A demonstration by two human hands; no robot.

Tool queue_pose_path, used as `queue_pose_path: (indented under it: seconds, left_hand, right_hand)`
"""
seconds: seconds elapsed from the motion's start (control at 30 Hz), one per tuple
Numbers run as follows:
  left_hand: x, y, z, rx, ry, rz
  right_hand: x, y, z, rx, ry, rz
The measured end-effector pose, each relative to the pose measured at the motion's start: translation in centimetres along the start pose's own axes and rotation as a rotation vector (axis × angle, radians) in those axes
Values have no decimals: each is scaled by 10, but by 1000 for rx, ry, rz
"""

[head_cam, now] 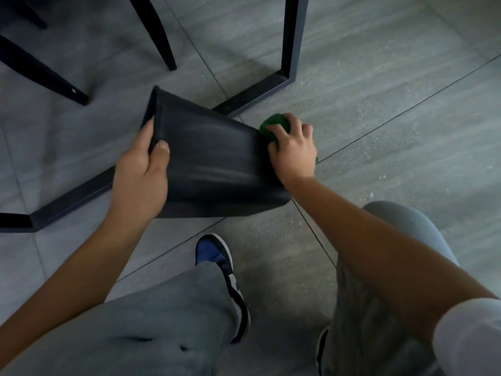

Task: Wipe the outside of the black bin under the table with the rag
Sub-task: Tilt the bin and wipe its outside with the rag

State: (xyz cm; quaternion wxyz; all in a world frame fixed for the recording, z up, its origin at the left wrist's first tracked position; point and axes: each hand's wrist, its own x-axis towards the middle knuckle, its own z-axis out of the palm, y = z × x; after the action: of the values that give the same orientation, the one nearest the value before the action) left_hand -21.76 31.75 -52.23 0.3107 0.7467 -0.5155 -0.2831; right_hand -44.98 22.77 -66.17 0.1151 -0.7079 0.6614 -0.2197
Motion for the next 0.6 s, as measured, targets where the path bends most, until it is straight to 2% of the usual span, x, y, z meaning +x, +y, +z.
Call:
queue_pose_path:
  seconds: [0.13, 0.23, 0.3, 0.4, 0.6]
  left_hand:
    - [-1, 7, 2, -10, -5, -27]
    - [-1, 10, 1, 45, -15, 19]
    - [-1, 11, 1, 89, -8, 57]
    - [-1, 13, 3, 117, -13, 81]
    - [6, 12, 6, 183, -46, 98]
  right_hand:
    - [-15, 29, -4, -67, -71, 47]
    - [-16, 49, -6, -98, -225, 145]
    - [-15, 55, -13, -57, -260, 184]
    - [-9, 39, -28, 33, -141, 151]
    - [19, -58, -55, 205, 170, -159]
